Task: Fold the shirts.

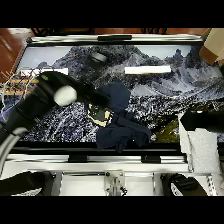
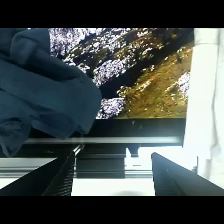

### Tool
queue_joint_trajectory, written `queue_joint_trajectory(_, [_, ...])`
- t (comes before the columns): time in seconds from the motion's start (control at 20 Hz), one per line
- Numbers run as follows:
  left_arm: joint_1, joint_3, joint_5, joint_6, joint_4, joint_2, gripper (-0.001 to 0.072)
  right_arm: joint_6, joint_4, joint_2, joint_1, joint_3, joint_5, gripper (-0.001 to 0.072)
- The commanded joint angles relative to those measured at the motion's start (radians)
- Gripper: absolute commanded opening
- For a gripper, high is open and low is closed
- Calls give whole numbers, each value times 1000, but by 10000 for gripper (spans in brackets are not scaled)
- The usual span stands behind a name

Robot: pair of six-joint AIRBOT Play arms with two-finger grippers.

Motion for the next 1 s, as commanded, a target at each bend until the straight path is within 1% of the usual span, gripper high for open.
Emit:
queue_joint_trajectory(0.0, [310, 4, -72, 50, -93, 7, 607, -16, 66, -80, 0, -6, -39, 591])
queue_joint_trajectory(0.05, [387, -6, -73, 68, -168, -17, 607, -21, 71, -103, 0, -21, -62, 665])
queue_joint_trajectory(0.15, [502, -32, -73, 95, -306, -90, 606, -32, 75, -151, 0, -78, -87, 678])
queue_joint_trajectory(0.25, [544, -40, -76, 132, -360, -182, 608, -46, 93, -193, 0, -156, -95, 678])
queue_joint_trajectory(0.3, [548, -40, -76, 132, -367, -228, 619, -49, 107, -208, 0, -194, -107, 678])
queue_joint_trajectory(0.35, [547, -40, -72, 132, -375, -271, 675, -48, 129, -224, 0, -231, -122, 678])
queue_joint_trajectory(0.5, [545, -40, -18, 159, -481, -388, 674, -59, 236, -278, 0, -315, -202, 678])
queue_joint_trajectory(0.6, [545, -40, 27, 166, -541, -442, 673, -67, 266, -330, 0, -344, -258, 678])
queue_joint_trajectory(0.65, [545, -40, 42, 182, -569, -464, 664, -78, 278, -362, 0, -351, -280, 678])
queue_joint_trajectory(0.75, [545, -39, 60, 187, -591, -496, 656, -142, 349, -443, 0, -350, -301, 678])
queue_joint_trajectory(0.85, [545, -39, 76, 214, -605, -514, 652, -178, 393, -515, 0, -350, -317, 678])
queue_joint_trajectory(0.9, [545, -39, 82, 229, -605, -518, 614, -190, 401, -547, 0, -350, -340, 678])
queue_joint_trajectory(0.95, [545, -39, 89, 238, -605, -519, 464, -200, 407, -566, 0, -350, -367, 678])
